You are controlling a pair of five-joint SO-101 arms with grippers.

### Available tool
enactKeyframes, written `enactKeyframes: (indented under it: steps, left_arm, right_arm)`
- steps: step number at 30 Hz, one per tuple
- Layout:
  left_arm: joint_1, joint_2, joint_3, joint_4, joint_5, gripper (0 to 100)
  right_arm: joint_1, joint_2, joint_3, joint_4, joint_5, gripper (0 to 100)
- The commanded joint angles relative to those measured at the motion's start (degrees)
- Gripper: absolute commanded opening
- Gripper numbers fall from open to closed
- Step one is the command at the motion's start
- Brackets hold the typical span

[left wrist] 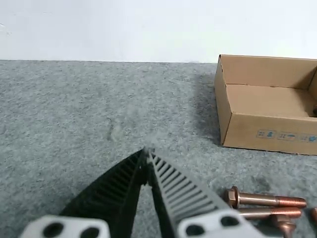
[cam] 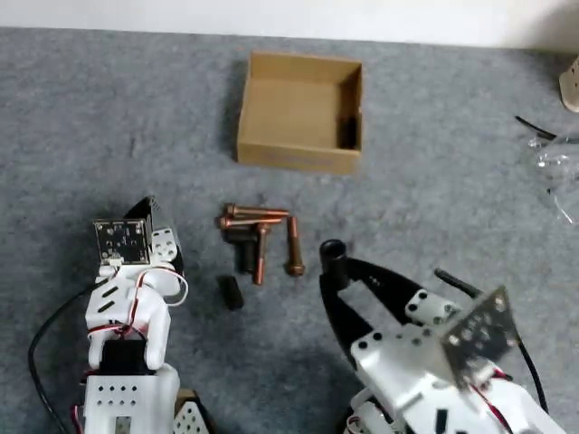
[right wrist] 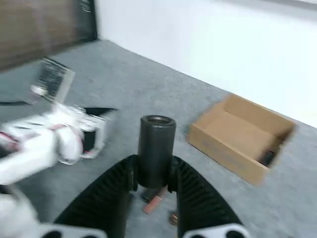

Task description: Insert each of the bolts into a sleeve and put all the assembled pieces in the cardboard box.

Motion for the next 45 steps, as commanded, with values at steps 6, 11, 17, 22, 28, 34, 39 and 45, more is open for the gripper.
enactKeyframes:
  steps: [6,11,17,22,28,34,39,45]
  left_arm:
    - [-0.66,-0.57,-0.75,0.26,0.18,1]
    - [-0.57,-0.57,-0.40,0.26,0.18,1]
    - [-0.13,-0.57,-0.22,0.26,0.18,1]
    - [0.66,-0.57,-0.22,0.26,0.18,1]
    - [4.35,-0.04,-4.62,9.76,-6.42,1]
    - [4.70,0.13,-5.93,10.20,-6.33,1]
    - [7.08,8.31,-9.27,9.93,-6.51,1]
    - [8.31,35.21,-20.18,3.96,-6.33,1]
  right_arm:
    - [15.34,0.13,12.70,-5.76,3.34,0.5]
    - [22.46,0.04,18.24,-12.70,3.34,0.5]
    - [23.69,-0.48,27.03,-16.57,1.32,0.5]
    - [23.69,-11.65,37.14,-20.62,-1.32,0.5]
    - [24.57,-22.11,45.93,-20.53,1.76,0.5]
    - [25.10,-21.58,53.67,-25.71,1.05,0.5]
    - [24.57,-21.85,57.01,-26.77,0.97,0.5]
    - [24.31,-21.85,62.73,-32.31,0.97,0.5]
